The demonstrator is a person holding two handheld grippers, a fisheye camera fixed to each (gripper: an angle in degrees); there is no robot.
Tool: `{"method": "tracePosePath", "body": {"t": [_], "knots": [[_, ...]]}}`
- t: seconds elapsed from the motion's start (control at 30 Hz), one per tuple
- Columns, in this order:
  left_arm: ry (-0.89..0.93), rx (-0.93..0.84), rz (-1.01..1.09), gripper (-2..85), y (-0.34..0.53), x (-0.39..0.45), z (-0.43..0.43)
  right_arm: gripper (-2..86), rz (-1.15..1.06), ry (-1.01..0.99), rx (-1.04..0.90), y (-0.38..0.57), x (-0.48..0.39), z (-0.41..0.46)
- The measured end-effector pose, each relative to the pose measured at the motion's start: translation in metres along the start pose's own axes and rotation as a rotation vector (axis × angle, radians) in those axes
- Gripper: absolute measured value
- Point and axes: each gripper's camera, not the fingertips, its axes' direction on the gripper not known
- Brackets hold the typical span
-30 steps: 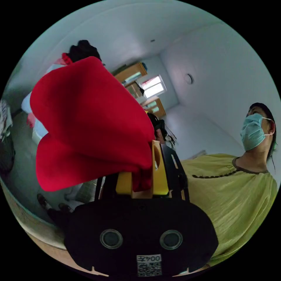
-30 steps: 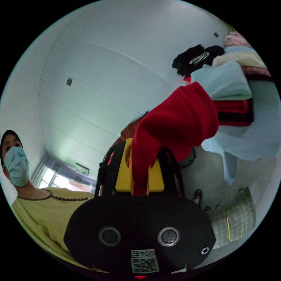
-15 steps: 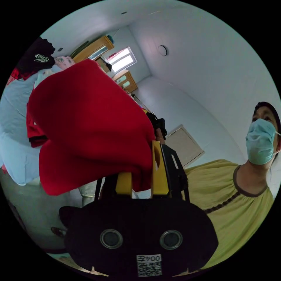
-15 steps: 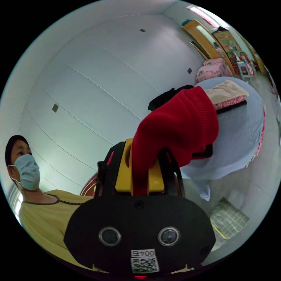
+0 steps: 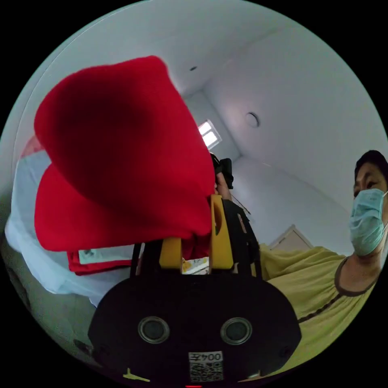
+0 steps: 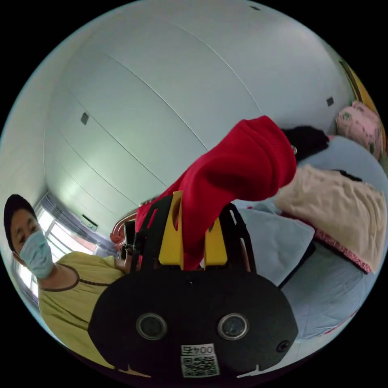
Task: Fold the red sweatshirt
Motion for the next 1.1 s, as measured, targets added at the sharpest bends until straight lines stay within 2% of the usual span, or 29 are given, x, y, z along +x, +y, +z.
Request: {"method": "tracePosePath", "body": {"t": [0.1,0.13,0.17,0.2,0.23,0.3,0.37,0.67,1.1], "knots": [[-0.049,-0.037,-0.231,11.7,0.038,-0.069,0.041,7.8,0.167,0.020,-0.166,0.034,0.120,0.046],[-0.050,-0.073,-0.405,11.5,0.061,-0.108,0.057,7.8,0.290,0.026,-0.228,0.061,0.174,0.068],[-0.006,-0.090,-0.585,11.4,0.087,-0.144,0.067,7.9,0.404,0.051,-0.305,0.091,0.221,0.090],[0.042,-0.066,-0.653,11.4,0.099,-0.157,0.068,7.9,0.441,0.032,-0.307,0.104,0.238,0.095],[0.137,-0.025,-0.720,11.4,0.114,-0.167,0.068,7.9,0.490,-0.081,-0.238,0.124,0.261,0.094],[0.115,-0.022,-0.661,11.4,0.109,-0.156,0.064,7.9,0.489,-0.137,-0.198,0.136,0.271,0.090],[0.053,-0.088,-0.618,11.5,0.093,-0.147,0.059,7.9,0.431,-0.045,-0.255,0.135,0.263,0.094],[0.133,-0.072,-0.659,11.7,0.104,-0.153,0.054,8.1,0.459,0.067,-0.298,0.170,0.272,0.106],[0.066,-0.071,-0.657,11.5,0.101,-0.122,0.068,8.1,0.377,0.148,-0.363,0.211,0.274,0.111]]}}
